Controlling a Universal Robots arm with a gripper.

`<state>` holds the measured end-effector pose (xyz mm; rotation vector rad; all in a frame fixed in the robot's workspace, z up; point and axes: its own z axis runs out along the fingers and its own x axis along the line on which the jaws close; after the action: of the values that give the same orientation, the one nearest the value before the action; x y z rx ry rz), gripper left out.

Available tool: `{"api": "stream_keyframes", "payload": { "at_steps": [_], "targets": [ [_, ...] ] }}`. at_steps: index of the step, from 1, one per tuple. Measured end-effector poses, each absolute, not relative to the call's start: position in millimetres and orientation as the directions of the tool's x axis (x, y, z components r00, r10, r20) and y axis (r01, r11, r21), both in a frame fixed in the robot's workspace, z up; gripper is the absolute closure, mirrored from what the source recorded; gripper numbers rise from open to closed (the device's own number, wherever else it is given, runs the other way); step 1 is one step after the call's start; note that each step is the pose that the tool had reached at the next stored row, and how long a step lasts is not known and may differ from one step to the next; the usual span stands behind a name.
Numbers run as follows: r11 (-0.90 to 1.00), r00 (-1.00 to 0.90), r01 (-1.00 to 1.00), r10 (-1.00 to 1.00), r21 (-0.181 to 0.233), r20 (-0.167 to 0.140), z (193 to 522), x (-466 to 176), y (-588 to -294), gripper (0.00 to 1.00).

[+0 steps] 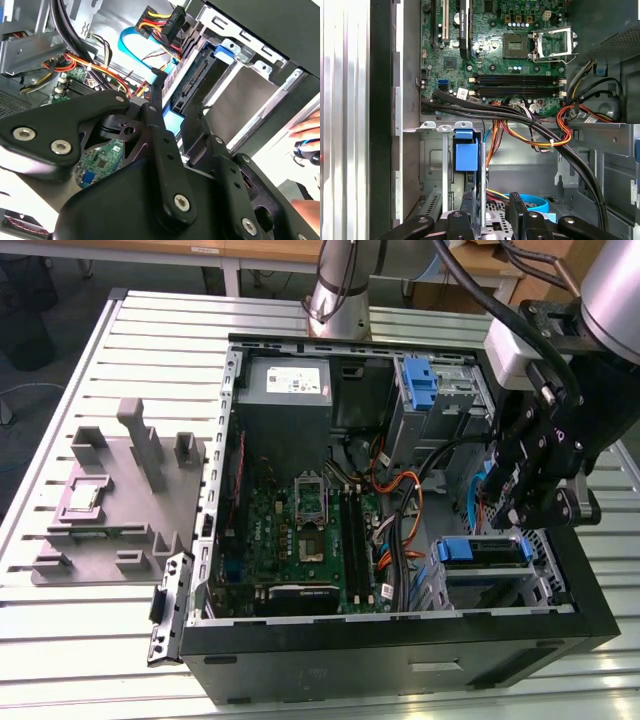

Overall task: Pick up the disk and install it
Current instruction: 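Insert the first disk wire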

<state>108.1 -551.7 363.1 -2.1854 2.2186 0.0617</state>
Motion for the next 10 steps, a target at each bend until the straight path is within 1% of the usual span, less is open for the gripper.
{"api": "stream_keyframes", "payload": {
  "at_steps": [10],
  "targets": [
    [0.015,-0.015,-1.000,-0.999,0.010,-0.049,368.8,108.1,-551.3,0.58]
  ]
}}
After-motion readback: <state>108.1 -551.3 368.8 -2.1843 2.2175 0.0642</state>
